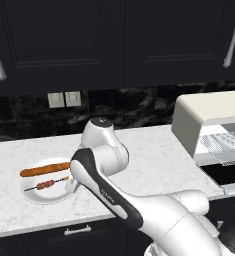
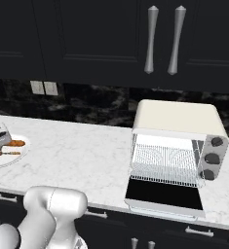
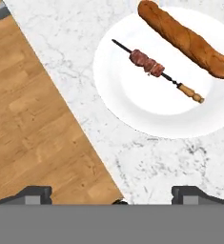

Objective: Pick up the kebab skewer and baguette bread, and place them inside the toaster oven. Close the toaster oven door and start by setting the timer.

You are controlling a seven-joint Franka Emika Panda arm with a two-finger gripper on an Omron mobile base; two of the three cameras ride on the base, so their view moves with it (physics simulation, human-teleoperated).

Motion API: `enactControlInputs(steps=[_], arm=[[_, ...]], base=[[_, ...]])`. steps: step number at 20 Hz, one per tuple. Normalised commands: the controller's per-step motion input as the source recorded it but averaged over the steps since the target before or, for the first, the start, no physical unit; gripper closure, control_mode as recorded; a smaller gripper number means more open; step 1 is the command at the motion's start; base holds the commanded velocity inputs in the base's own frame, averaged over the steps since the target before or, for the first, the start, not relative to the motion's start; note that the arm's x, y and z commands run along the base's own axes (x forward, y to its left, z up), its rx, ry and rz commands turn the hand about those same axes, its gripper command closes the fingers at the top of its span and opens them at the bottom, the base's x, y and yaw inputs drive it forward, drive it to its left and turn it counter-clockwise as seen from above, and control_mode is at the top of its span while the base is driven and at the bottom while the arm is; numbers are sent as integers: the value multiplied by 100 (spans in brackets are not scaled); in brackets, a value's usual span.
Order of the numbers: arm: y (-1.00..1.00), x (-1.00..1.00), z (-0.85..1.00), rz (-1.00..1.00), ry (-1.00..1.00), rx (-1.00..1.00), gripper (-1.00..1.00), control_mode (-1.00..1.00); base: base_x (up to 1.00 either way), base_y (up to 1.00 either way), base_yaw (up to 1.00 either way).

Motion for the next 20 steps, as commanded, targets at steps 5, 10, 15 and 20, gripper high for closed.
enactControlInputs(steps=[5,10,15,20], arm=[[66,75,-1,7,0,0,-100,-100],[38,61,-13,4,-6,-14,-100,-100],[30,22,-30,1,-16,-20,-100,-100],[23,72,-7,2,-1,-2,-100,-100]], base=[[0,0,0],[0,0,0],[0,0,0],[0,0,0]])
